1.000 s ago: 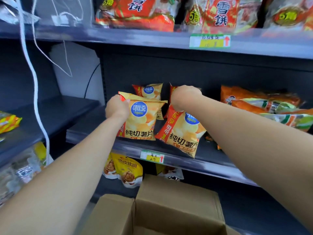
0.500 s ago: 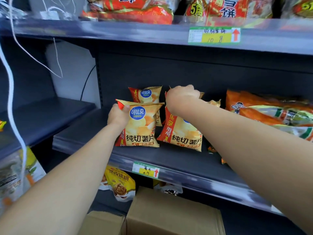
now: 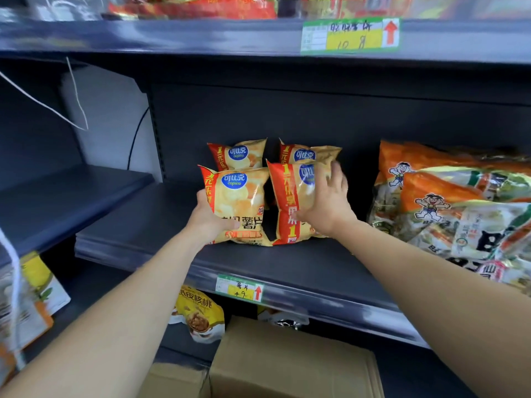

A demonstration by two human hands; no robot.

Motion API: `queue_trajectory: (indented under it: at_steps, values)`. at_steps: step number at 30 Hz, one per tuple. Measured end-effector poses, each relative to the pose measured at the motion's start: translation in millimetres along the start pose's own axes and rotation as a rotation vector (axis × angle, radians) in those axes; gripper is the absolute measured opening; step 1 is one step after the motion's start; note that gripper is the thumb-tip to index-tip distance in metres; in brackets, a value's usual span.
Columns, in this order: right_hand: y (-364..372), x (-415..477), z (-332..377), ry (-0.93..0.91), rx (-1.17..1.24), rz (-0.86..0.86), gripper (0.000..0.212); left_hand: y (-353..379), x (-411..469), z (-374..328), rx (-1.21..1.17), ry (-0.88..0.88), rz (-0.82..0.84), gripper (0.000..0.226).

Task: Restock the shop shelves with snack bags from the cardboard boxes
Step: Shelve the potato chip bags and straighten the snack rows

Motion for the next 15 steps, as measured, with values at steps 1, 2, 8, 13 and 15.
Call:
queue_trajectory:
  at_steps: [1, 2, 8, 13, 15]
  values:
    - [7, 1, -5, 0.022, 0.015, 0.051, 0.102, 0, 1, 0, -0.01, 0.008, -0.013, 0.084]
    - [16, 1, -9, 0.037, 0.031, 0.096, 0.097, 0, 2, 1, -0.012, 0.019, -0.026, 0.082]
    - [54, -6, -28, 0.238, 0.266, 0.056, 0.102, 11, 14, -2, 0.062, 0.107, -0.08, 0.074]
    - [79, -8, -41, 0.359, 0.301, 0.126, 0.098, 19, 22, -2, 0.096, 0.148, -0.135, 0.072]
    - [79, -8, -40, 0.367, 0.32, 0.101, 0.097, 20, 22, -3, 0.102, 0.155, -0.167, 0.07]
Point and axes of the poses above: each hand's wrist, its own x-axis towards the middle knuckle, its own y-axis out of the palm, z = x × y, the point moved 4 cm from there along x, towards the middle knuckle, and after that the axes turned 11 degrees about -x, right-handed, at the moved point
